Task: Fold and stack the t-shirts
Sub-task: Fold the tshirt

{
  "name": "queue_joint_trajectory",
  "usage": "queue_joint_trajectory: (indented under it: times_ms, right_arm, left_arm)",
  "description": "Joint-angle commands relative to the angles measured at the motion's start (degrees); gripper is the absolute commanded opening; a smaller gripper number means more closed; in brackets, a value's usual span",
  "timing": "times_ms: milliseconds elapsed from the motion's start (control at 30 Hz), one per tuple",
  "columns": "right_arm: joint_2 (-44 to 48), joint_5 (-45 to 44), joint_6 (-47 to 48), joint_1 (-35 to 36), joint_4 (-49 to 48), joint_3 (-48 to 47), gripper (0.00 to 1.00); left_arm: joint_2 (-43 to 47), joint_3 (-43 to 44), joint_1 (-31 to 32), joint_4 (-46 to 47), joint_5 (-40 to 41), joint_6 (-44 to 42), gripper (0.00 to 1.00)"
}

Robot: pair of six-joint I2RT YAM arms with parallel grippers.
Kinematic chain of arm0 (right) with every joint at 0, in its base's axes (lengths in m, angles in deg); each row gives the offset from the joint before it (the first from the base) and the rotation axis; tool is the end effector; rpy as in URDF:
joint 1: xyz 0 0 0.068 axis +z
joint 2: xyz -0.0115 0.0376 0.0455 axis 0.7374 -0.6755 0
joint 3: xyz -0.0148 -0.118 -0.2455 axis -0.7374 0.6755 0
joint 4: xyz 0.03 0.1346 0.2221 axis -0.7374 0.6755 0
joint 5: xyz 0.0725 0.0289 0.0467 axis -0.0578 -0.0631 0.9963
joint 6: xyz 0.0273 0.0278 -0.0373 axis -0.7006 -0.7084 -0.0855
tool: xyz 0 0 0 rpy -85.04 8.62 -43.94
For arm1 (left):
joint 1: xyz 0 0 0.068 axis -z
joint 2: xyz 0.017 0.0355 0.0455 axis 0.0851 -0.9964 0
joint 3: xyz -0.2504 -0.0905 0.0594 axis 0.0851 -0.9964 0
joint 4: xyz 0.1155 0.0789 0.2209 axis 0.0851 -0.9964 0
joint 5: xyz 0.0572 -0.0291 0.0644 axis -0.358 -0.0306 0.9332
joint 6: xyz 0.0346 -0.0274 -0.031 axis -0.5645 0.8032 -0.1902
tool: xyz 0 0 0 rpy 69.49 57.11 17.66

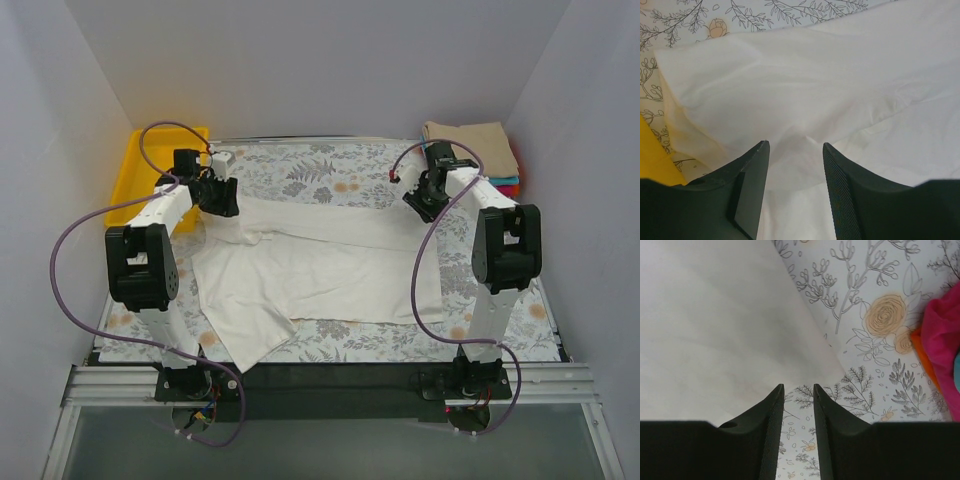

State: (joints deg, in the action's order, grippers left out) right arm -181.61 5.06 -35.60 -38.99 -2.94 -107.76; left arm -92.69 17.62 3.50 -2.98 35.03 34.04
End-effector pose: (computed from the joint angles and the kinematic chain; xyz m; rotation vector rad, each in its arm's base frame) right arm 0.4102 0.0632 0.2030 -1.2604 2.4178 -0.1211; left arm 0.3946 -0.0044 0.2173 -0.3450 2.5503 -0.6442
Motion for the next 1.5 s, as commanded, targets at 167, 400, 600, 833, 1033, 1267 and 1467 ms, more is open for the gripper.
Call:
queue_joint_trajectory:
  times_ms: [167, 400, 600, 833, 1033, 1267, 1467]
  right_arm:
    - [1.19, 5.54, -18.30, -4.20, 1.03, -4.76, 0.40]
    - [-1.26, 13.20, -27.64, -9.73, 2.27, -5.81, 0.41]
    - [-5.75, 19.88, -31.77, -12.90, 2.27, -7.31, 0.40]
    - [-6.28, 27.88, -33.71, -14.05, 1.04, -4.85, 0.41]
    - [-7.59, 27.98, -34.59, -14.14, -0.28, -4.93, 0.41]
    - [-7.95, 27.10, -35.21, -14.40, -1.60, -3.53, 0.42]
    - [-6.98, 26.92, -35.30, -14.49, -3.97, 0.25, 0.44]
  left_arm:
    - [1.53, -4.34, -0.11, 2.67, 0.09, 2.10, 0.45]
    - [15.94, -17.25, 2.77, 5.39, -16.28, -5.71, 0.66]
    - [19.20, -22.62, 9.55, 4.78, -13.82, -10.56, 0.66]
    - [19.56, -27.37, 13.52, 6.01, -11.37, -11.61, 0.66]
    - [19.21, -27.90, 13.78, 6.71, -11.10, -11.00, 0.66]
    - [18.68, -27.46, 14.13, 6.71, -11.45, -11.17, 0.66]
    - [17.98, -27.55, 14.57, 6.89, -11.27, -10.91, 0.66]
